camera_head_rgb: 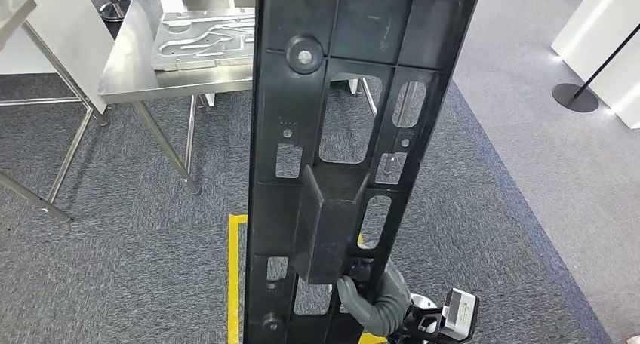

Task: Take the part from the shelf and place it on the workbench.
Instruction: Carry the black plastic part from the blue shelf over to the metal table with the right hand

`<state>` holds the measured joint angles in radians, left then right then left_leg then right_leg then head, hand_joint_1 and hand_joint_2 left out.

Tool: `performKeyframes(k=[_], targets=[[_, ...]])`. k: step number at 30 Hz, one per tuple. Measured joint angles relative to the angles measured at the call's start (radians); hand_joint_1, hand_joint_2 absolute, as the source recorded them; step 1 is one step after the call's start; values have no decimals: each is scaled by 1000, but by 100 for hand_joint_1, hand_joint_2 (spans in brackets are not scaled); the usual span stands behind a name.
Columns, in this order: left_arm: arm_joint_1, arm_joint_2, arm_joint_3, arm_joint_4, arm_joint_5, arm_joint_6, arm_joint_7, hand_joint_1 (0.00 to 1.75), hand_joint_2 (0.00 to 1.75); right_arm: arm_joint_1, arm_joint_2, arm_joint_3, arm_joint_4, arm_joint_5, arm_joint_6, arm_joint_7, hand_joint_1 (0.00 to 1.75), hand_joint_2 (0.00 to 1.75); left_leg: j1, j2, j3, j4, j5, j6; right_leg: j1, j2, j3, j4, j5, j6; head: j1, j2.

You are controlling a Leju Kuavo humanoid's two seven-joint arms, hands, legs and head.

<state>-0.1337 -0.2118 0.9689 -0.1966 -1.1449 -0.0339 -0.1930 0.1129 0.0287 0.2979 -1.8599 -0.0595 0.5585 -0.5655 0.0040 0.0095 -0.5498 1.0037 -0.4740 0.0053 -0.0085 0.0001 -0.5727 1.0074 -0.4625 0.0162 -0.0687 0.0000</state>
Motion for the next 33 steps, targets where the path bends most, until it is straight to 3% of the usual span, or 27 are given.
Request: performKeyframes(k=[3, 6, 7, 8, 9, 12, 14, 17, 19, 21, 23, 24, 25, 26, 28, 29, 33], targets=[[-1, 0, 0, 0, 1, -2, -3, 0, 175, -5, -10, -18, -11, 32, -19, -3, 175, 175, 4, -1, -16, 39, -28, -15, -4, 0, 3, -8, 4, -19, 0, 0], [0, 0, 0, 0, 3, -2, -4, 0, 175, -19, -26, -31, -13, 54, -32, -9, 175, 175, 7, -2, -104, 226, -118, -24, -2, 0, 5, -10, 4, -30, 0, 0], [2, 0, 0, 0, 4, -1, -4, 0, 175, -24, -34, -36, -13, 58, -36, -10, 175, 175, 7, -2, -131, 277, -132, -25, -1, 1, 5, -10, 4, -30, 0, 0], [2, 0, 0, 0, 4, 0, -4, 0, 175, -30, -41, -40, -12, 61, -39, -11, 175, 175, 7, -2, -142, 295, -127, -25, 0, 1, 5, -10, 3, -30, 0, 0], [2, 0, 0, 0, 6, 0, -4, 0, 175, -37, -48, -44, -11, 61, -43, -11, 175, 175, 7, -2, -133, 271, -103, -23, 1, 3, 7, -10, 2, -30, 0, 0], [1, 0, 0, 0, 10, 1, -4, 0, 175, -56, -65, -56, -10, 62, -55, -10, 175, 175, 5, -3, -41, 72, -6, -9, 4, 6, 14, -7, -3, -23, 0, 0], [1, 0, 0, 0, 10, 1, -6, 0, 175, -61, -74, -64, -10, 63, -62, -9, 175, 175, 1, -4, -14, 11, 6, 1, 6, 6, 14, -6, -5, -13, 0, 0], [2, -1, 0, 0, 11, 1, -8, 0, 175, -63, -87, -72, -11, 71, -70, -4, 175, 175, 3, -5, -11, 0, 10, 17, 4, 5, 11, 1, -12, 5, 0, 0], [-1, -2, 0, 0, 12, 1, -9, 0, 175, -67, -96, -76, -13, 76, -74, -2, 175, 175, 7, -4, -6, -9, 14, 28, 2, 5, -15, 60, -49, 15, 0, 0], [-3, -3, 0, 0, 13, 0, -9, 0, 175, -71, -104, -81, -13, 78, -76, 1, 175, 175, 6, -3, -6, -9, 13, 32, -2, 5, -81, 192, -110, 24, 0, 0], [-2, -3, 0, 0, 14, -1, -9, 0, 175, -71, -112, -85, -13, 80, -76, 6, 175, 175, 5, -3, -5, -8, 11, 33, -7, 4, -136, 287, -131, 30, 0, 0], [-2, -3, 0, 0, 14, -2, -9, 0, 175, -72, -115, -86, -13, 80, -76, 8, 175, 175, 6, -4, -3, -8, 9, 32, -9, 3, -137, 280, -112, 31, 0, 0], [-2, -4, 0, 0, 14, -2, -9, 0, 175, -72, -119, -87, -13, 80, -76, 10, 175, 175, 6, -4, 0, -7, 7, 30, -12, 2, -116, 230, -75, 32, 0, 0], [-2, -4, 0, 0, 15, -3, -10, 0, 175, -72, -121, -88, -13, 80, -76, 10, 175, 175, 6, -5, 4, -5, 3, 26, -14, 0, -83, 155, -34, 32, 0, 0], [-3, -4, 0, 0, 16, -6, -11, 0, 175, -73, -127, -90, -13, 80, -77, 11, 175, 175, 3, -6, 7, 0, -6, 15, -12, -3, -27, 33, 11, 26, 0, 0], [-4, -4, 0, 0, 17, -7, -12, 0, 175, -73, -129, -90, -13, 81, -77, 11, 175, 175, 1, -6, 7, 1, -9, 10, -10, -3, -17, 7, 15, 21, 0, 0], [-8, -4, 1, 0, 18, -11, -14, 0, 175, -73, -134, -91, -13, 83, -80, 11, 175, 175, 3, -3, 3, 20, -29, -12, -9, 2, -11, 0, 7, -6, 0, 0]])
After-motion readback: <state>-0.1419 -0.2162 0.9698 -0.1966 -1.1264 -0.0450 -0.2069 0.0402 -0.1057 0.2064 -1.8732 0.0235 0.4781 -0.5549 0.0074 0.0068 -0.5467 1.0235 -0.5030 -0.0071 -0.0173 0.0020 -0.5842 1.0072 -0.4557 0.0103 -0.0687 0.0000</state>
